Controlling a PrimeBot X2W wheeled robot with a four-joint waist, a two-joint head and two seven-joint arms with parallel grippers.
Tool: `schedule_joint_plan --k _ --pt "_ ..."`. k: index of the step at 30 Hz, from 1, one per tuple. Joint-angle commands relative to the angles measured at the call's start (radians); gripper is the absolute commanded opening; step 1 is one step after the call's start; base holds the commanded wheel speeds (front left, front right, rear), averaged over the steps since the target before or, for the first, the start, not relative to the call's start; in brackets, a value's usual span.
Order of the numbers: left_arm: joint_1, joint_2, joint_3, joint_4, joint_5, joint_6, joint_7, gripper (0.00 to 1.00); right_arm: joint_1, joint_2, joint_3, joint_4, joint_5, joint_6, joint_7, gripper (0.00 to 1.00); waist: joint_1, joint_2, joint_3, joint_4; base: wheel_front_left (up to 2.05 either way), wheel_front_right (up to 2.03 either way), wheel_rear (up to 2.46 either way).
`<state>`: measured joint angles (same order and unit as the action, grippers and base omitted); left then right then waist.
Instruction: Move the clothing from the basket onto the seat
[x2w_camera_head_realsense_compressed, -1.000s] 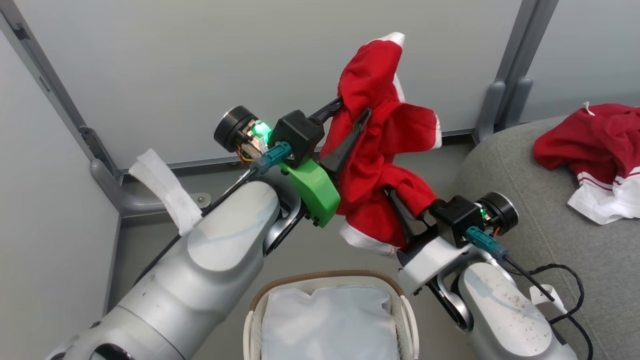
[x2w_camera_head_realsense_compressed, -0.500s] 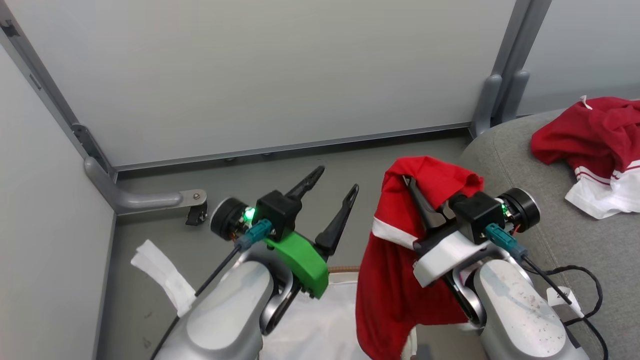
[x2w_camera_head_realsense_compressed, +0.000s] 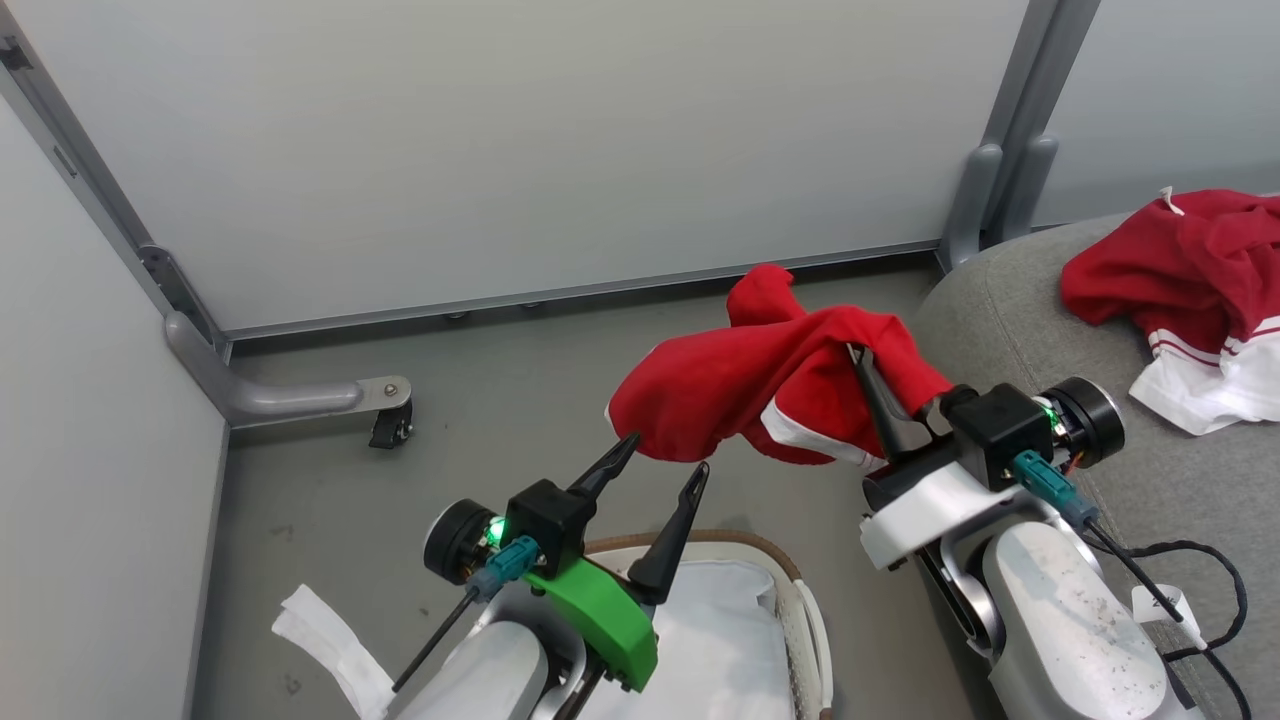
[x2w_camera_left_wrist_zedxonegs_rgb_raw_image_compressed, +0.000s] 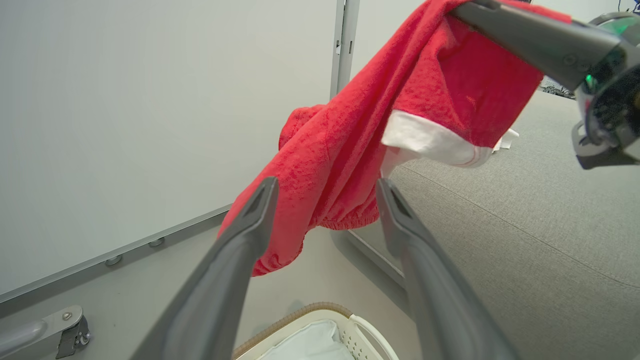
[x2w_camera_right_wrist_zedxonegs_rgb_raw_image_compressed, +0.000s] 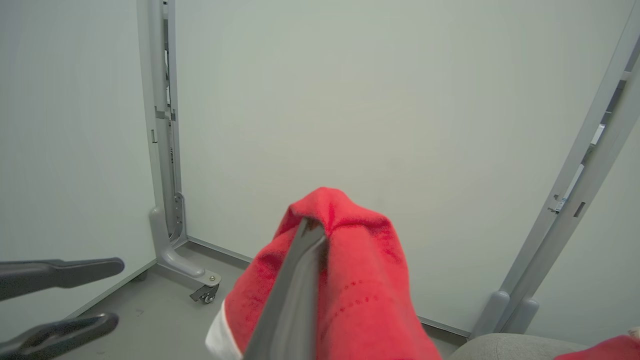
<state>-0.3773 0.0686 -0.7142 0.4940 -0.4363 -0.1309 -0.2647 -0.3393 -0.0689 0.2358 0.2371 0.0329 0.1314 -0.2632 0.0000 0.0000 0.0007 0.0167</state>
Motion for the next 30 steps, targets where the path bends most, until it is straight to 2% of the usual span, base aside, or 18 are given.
schedule_joint_plan --k 1,6,12,24,30 --pt "0.018 -0.003 0.01 -0.004 0.002 0.001 0.001 1.0 0.013 -0.004 -0.006 -0.006 -0.005 -0.001 -0.002 0.0 0.0 0.0 0.0 0.001 0.0 0.0 0.0" --pt "0.046 -0.009 0.029 -0.021 0.017 0.001 0.001 1.0 0.016 -0.01 -0.016 -0.009 -0.008 -0.001 -0.002 0.0 0.0 0.0 0.001 -0.014 0.0 0.0 0.0" --pt "0.071 -0.013 0.033 -0.036 0.029 0.001 0.001 1.0 0.023 -0.017 -0.018 -0.017 -0.016 -0.001 -0.002 0.0 0.0 0.0 0.005 -0.074 0.0 0.0 0.0" --pt "0.089 -0.017 0.03 -0.054 0.041 0.001 0.001 1.0 0.063 -0.055 -0.059 -0.039 -0.019 -0.001 -0.002 0.0 0.0 0.0 0.015 -0.281 0.0 0.0 0.0" --pt "0.073 -0.017 0.015 -0.064 0.035 0.001 0.001 1.0 0.061 -0.07 -0.094 -0.038 -0.022 -0.001 -0.002 0.0 0.0 0.0 0.033 -0.362 0.0 0.0 0.0"
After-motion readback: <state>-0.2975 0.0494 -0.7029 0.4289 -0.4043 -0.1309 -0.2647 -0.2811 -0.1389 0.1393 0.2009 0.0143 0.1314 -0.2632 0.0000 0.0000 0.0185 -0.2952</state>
